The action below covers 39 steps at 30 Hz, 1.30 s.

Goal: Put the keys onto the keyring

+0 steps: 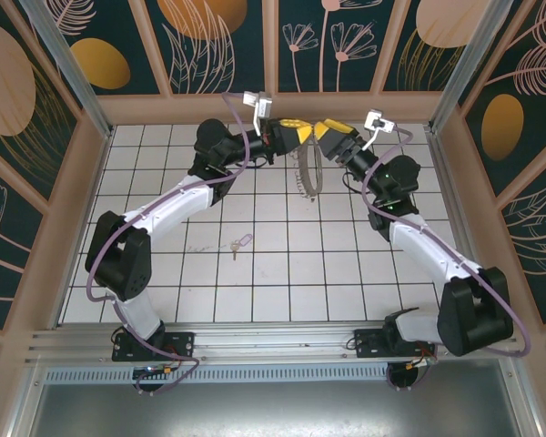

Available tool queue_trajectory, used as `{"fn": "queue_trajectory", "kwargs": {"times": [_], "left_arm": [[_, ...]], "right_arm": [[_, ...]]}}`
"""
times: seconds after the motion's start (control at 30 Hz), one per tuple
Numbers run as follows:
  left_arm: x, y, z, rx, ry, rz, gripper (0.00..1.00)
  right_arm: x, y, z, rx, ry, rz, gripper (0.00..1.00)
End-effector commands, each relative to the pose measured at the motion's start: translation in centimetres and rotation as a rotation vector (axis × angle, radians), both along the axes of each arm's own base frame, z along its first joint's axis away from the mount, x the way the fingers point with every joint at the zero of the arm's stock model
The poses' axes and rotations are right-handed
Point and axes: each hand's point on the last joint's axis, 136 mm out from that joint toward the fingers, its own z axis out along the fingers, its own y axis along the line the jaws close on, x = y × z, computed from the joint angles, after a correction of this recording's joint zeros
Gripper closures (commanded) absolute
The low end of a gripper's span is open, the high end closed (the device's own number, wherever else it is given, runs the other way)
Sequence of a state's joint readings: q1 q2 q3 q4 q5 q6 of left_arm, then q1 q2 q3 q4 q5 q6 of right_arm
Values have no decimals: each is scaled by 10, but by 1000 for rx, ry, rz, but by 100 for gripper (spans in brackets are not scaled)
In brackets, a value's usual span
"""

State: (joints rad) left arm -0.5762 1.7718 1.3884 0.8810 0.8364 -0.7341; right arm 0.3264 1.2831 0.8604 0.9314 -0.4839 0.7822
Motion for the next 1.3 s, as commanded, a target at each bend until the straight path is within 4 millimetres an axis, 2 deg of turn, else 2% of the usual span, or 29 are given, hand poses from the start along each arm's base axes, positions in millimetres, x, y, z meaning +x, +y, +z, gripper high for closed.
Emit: {"fn": "queue_trajectory", "kwargs": {"times": [0.0, 0.2, 0.33, 0.47, 0.7, 0.9, 1.03, 1.27], "left_arm": [[-2, -3, -1, -9, -9, -5, 100], [-2, -4, -5, 6, 0, -4, 100], [-3, -3, -7, 26, 0, 14, 100], [-4, -1, -8, 33, 6, 31, 100], [-7, 0, -8, 45, 2, 34, 100], [-5, -3, -19, 70, 9, 20, 100], [-6, -8, -32, 116, 8, -2, 100], [-12, -11, -51, 229, -26, -41, 100]], "right_arm": [[3, -21, 18, 20, -11, -94, 26], [13, -30, 22, 52, 55, -106, 25], [14, -29, 32, 33, 68, -101, 25], [19, -29, 28, 15, 88, -105, 26], [15, -24, 39, 16, 76, -62, 26], [8, -20, 30, -16, 70, -42, 28], [4, -34, 11, -57, 38, -115, 26], [1, -48, -25, -146, 20, -84, 39]]}}
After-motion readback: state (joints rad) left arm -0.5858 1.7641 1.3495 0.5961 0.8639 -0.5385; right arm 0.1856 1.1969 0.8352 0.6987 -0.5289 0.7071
